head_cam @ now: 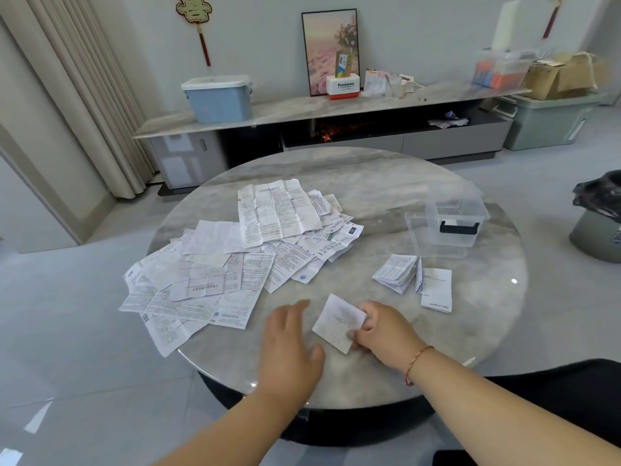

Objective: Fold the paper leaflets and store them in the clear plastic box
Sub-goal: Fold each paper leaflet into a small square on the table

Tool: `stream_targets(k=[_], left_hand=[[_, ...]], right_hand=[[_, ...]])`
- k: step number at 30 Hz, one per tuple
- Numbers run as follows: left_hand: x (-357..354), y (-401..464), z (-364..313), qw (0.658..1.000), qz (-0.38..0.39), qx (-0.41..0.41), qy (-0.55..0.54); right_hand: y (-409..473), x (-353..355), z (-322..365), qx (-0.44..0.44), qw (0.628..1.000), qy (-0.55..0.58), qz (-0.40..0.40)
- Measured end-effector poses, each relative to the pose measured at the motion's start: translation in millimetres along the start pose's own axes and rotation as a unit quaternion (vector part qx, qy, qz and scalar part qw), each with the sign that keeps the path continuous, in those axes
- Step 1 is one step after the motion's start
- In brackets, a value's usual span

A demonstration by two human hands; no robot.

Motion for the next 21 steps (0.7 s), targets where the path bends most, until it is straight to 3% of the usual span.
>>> stream_targets(k=[3,7,9,12,14,16,18,21], left_hand=[[-8.7,-10.1,-4.3,0.982,0.050,-0.162,0.084],[-14.7,-2.7,-1.6,0.979,0.061,-0.175,0.082],[-18.5,-0.7,0.6,0.977,0.052,-0.179,0.103],[-20.1,0.4,-1.7,0.980,0.044,-0.157,0.116],[-23.8,-1.3,-0.7,0.985,0.050,-0.132,0.095],[-24.0,-1.4,-0.4,0.993,0.066,-0.085,0.056],[-21.9,3.2,1.0,0.996,0.093,-0.010,0.012],[-17.4,11.2,6.4,0.996,0.067,0.039,-0.041]], right_hand=[[1.7,-3.2,-0.6,-0.031,0.998,0.049,0.003],[6.4,-5.9,-1.7,-0.066,0.990,0.098,0.079],[6.2,-3.1,-1.8,-0.051,0.996,0.050,0.062],[-2.9,7.4,11.3,0.068,0.996,-0.048,-0.031],[-9.6,5.6,18.2,0.142,0.987,-0.068,0.017],[-11.2,-0.2,13.6,0.149,0.984,-0.087,0.049],[-6.6,-1.0,4.4,0.124,0.989,-0.086,0.007],[2.3,-1.5,-1.2,0.078,0.992,-0.089,-0.043]])
Point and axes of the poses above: each hand's wrist, its own y-axis towards the middle knuckle, its own x-axis out of the back of the hand, z = x × y, the point moved 3 cm from there along y, towards the middle knuckle, and after that the axes turned 10 degrees about x, right-handed, at the moved point
